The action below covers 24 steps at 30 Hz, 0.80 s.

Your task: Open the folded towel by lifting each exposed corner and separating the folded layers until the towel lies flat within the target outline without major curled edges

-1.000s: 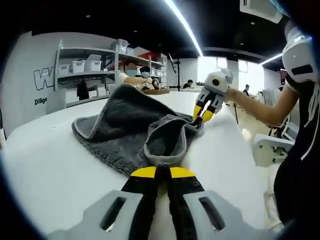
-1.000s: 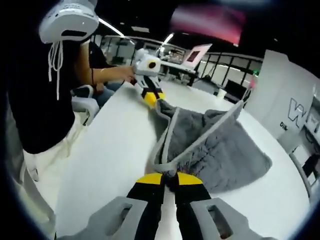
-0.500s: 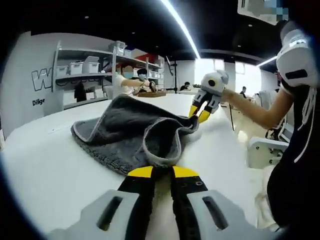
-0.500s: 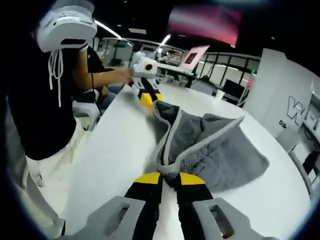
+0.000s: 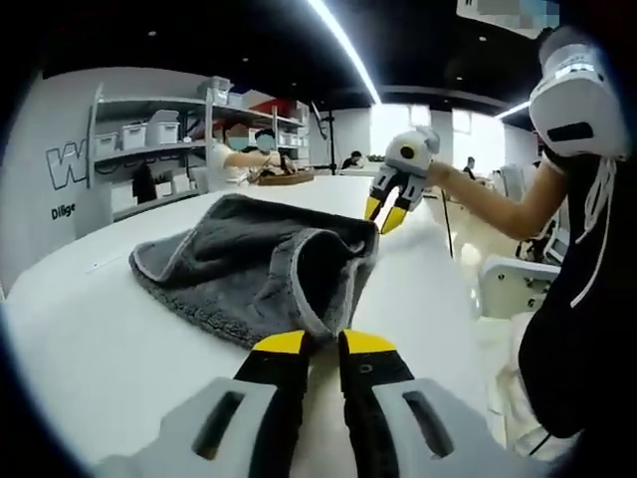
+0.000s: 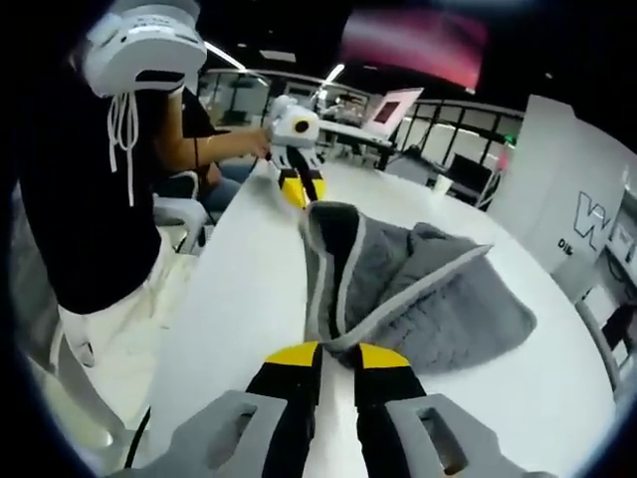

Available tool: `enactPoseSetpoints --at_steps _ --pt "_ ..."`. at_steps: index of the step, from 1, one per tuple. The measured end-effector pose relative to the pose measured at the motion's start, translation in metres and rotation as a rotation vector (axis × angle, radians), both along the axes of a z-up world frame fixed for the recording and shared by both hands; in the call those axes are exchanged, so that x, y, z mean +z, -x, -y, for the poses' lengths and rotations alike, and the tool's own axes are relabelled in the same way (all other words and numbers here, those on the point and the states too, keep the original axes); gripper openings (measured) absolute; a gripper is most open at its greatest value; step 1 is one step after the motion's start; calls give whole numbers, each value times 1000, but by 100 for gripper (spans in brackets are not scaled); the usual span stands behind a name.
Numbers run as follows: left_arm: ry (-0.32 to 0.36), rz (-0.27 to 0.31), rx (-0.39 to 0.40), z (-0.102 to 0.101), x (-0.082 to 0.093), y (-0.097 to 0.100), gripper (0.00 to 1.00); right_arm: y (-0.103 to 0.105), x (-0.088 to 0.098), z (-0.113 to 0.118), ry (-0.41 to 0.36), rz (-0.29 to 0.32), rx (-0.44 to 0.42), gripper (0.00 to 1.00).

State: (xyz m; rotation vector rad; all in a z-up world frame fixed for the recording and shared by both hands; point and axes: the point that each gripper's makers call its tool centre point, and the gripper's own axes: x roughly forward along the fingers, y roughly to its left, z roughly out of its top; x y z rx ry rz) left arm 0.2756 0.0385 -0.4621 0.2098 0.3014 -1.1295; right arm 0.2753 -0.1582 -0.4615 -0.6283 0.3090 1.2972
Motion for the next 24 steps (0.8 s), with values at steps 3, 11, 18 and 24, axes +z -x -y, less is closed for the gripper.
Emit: enactPoseSetpoints --at_steps 3,11,18,24 --pt "-18 9 -16 1 2 3 11 1 1 1 11 4 -3 7" --pt "123 -3 -64 12 32 11 6 2 22 -5 -35 10 7 3" --pt "180 14 -48 9 48 5 4 -1 36 -15 -55 24 1 3" --pt "181 26 -9 5 49 -7 2 -5 35 -22 -29 19 0 3"
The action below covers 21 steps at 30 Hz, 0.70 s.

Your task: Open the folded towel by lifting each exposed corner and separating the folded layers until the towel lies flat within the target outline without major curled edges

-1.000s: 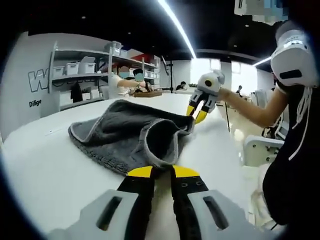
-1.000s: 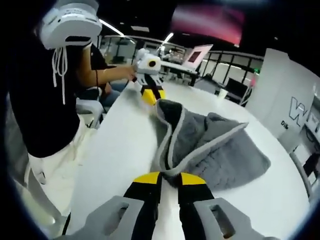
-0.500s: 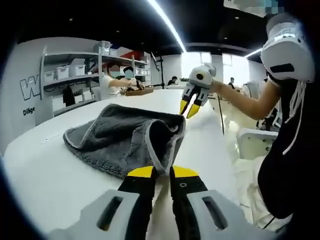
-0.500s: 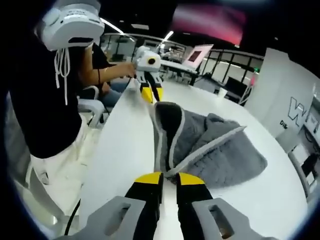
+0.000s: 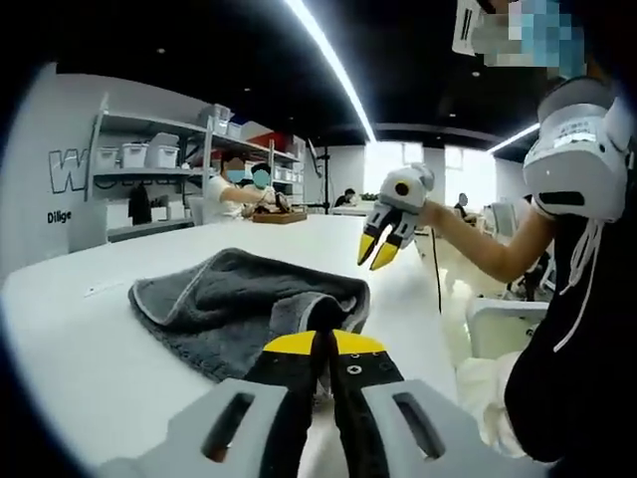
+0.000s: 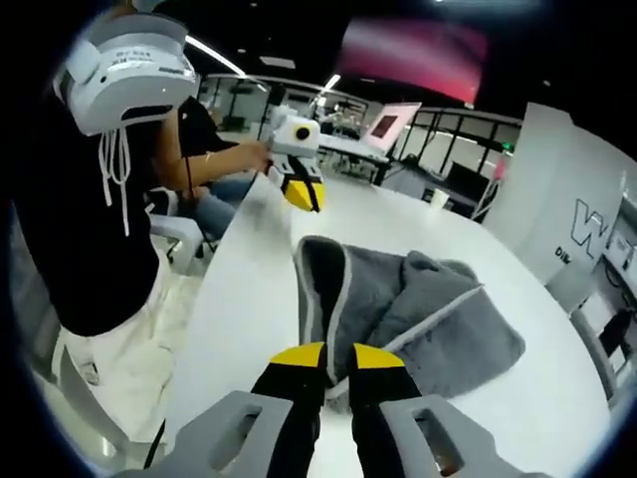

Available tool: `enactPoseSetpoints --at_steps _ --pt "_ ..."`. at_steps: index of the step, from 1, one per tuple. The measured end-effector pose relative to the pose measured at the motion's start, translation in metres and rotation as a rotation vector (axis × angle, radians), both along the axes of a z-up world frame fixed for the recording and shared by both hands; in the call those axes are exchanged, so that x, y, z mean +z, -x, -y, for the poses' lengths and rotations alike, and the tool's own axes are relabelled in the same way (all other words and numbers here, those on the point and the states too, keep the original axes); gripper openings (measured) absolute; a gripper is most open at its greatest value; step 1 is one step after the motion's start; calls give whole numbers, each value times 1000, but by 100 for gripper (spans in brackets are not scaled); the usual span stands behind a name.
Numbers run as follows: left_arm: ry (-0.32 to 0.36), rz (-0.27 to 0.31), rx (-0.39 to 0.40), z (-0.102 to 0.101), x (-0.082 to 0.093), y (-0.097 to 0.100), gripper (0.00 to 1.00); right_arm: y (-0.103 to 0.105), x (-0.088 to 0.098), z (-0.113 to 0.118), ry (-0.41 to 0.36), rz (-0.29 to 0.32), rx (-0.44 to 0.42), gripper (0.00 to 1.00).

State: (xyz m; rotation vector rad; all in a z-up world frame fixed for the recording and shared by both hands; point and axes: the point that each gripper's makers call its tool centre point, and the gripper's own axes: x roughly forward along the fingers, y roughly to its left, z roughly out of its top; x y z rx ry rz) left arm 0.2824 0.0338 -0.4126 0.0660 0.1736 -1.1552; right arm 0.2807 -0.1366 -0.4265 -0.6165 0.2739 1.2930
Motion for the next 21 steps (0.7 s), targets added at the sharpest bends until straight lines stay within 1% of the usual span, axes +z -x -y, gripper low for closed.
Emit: enactPoseSetpoints --at_steps 3,7,11,13,18,21 --pt "0 4 12 0 0 -3 2 -4 2 -2 2 -4 -13 3" --pt "-5 8 30 -2 -1 -7 1 -8 6 -5 -17 -8 -36 3" --pt "5 9 12 1 1 -5 0 -16 12 -6 -44 -21 -91 2" --pt "8 10 19 2 1 -7 0 -22 16 -7 -61 -29 -125 2" --pt "11 5 29 1 1 -11 0 -33 26 -10 -88 -25 -174 2" --pt "20 4 41 1 2 -14 1 -41 31 -12 -115 -33 -215 3"
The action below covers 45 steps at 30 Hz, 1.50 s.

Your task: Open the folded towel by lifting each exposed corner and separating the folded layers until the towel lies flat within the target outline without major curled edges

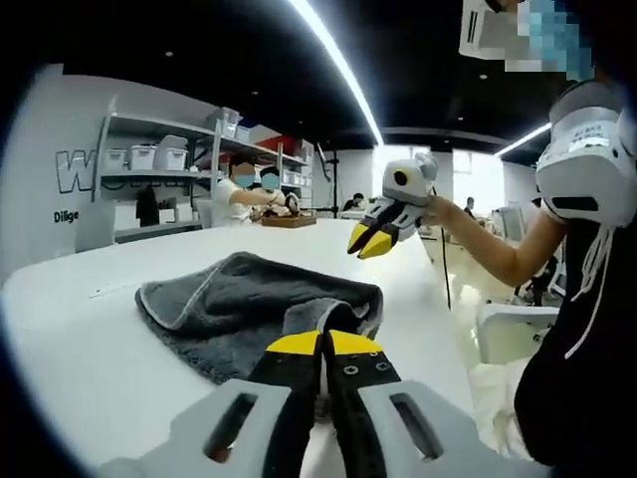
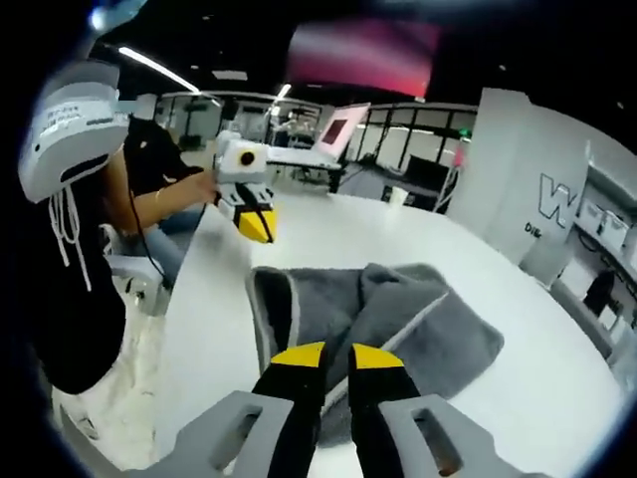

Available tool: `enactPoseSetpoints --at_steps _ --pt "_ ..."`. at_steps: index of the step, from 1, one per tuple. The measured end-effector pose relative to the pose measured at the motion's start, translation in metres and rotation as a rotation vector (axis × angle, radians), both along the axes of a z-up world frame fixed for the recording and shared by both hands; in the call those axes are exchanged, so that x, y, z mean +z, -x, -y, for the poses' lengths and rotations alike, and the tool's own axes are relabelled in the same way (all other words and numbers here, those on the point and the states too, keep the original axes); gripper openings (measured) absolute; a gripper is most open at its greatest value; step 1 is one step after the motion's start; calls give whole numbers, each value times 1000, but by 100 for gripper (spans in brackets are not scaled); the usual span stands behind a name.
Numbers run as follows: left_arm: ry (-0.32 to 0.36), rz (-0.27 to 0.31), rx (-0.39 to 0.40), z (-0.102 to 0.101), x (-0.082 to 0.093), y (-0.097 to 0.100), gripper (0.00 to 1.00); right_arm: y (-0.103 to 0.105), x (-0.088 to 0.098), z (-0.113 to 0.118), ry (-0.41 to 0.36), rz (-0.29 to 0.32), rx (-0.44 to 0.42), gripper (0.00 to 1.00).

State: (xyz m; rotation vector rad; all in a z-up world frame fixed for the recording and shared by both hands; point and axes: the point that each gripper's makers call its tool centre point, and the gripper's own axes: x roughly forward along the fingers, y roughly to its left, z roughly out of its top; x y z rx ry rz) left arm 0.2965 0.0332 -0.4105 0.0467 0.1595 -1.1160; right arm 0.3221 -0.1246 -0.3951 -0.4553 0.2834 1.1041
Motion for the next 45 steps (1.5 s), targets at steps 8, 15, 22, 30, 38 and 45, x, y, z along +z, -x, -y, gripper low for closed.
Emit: enactPoseSetpoints --at_steps 8,15,22,30,38,45 --pt "6 19 107 -12 4 -21 8 -16 6 -4 -39 -11 -63 7" --pt "24 20 176 -21 8 -37 12 -23 5 -7 -45 -23 -84 9" --pt "15 -1 212 -23 4 -47 31 -32 7 -11 -66 -27 -92 11" --pt "27 7 259 -29 7 -57 38 -43 11 -15 -94 -13 -110 11" --pt "29 10 297 -34 7 -64 47 -58 5 -18 -82 -22 -163 21" --pt "-20 70 368 -43 9 -72 48 -70 6 -20 -111 -30 -200 24"
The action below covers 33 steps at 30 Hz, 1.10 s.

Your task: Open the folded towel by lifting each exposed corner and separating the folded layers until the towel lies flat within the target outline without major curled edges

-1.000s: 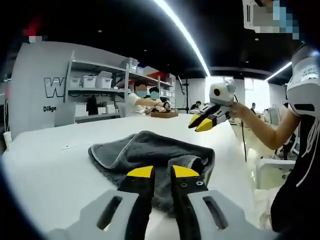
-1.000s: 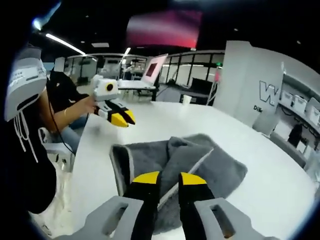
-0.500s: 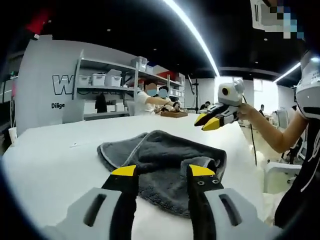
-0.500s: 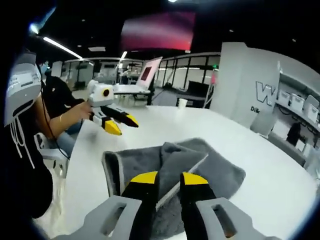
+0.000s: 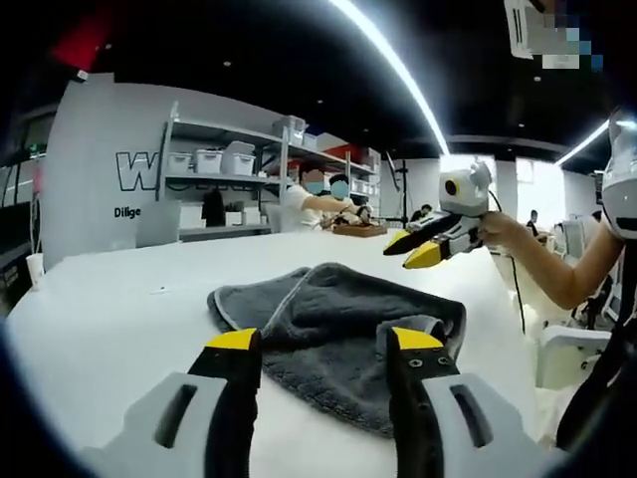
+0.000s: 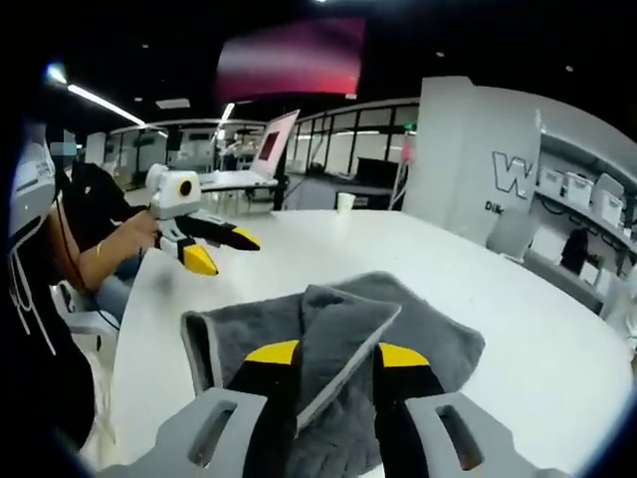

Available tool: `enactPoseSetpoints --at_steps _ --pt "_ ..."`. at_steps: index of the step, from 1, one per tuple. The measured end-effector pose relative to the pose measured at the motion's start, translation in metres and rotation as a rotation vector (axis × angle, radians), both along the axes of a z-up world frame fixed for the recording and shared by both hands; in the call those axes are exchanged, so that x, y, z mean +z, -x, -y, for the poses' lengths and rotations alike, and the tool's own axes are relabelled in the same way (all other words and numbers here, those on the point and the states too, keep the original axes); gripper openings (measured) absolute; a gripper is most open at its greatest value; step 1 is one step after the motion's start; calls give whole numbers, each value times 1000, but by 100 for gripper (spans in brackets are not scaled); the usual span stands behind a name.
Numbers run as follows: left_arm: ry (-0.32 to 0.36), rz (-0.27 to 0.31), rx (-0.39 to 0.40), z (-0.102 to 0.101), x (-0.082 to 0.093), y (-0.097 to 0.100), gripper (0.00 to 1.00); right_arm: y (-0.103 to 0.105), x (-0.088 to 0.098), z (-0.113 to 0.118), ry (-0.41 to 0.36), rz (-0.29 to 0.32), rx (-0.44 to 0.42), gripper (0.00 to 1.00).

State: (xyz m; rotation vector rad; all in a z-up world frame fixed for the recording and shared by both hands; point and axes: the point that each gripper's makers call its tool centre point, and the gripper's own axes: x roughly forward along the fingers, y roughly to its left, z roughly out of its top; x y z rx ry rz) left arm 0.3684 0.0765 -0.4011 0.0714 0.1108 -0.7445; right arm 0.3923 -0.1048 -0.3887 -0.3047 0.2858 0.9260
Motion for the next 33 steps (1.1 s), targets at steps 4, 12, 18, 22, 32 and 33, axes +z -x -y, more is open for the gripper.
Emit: enactPoseSetpoints --at_steps 4,12,18,22,32,33 --pt "1 22 41 -7 7 -4 50 -10 -1 1 -6 -11 -31 24" --pt "-18 18 46 -10 4 -4 52 -25 -6 -4 -21 -41 -66 24" --pt "-10 15 42 -9 3 -4 51 -36 -6 -10 -31 -54 -79 23" --pt "-10 14 39 -9 3 -4 51 -44 -7 -13 -26 -57 -86 22" --pt "-18 -4 40 -14 -5 -2 50 -59 -22 -17 -2 -100 -120 22" --pt "-18 -4 41 -14 -5 -2 50 -61 -23 -16 2 -104 -126 22"
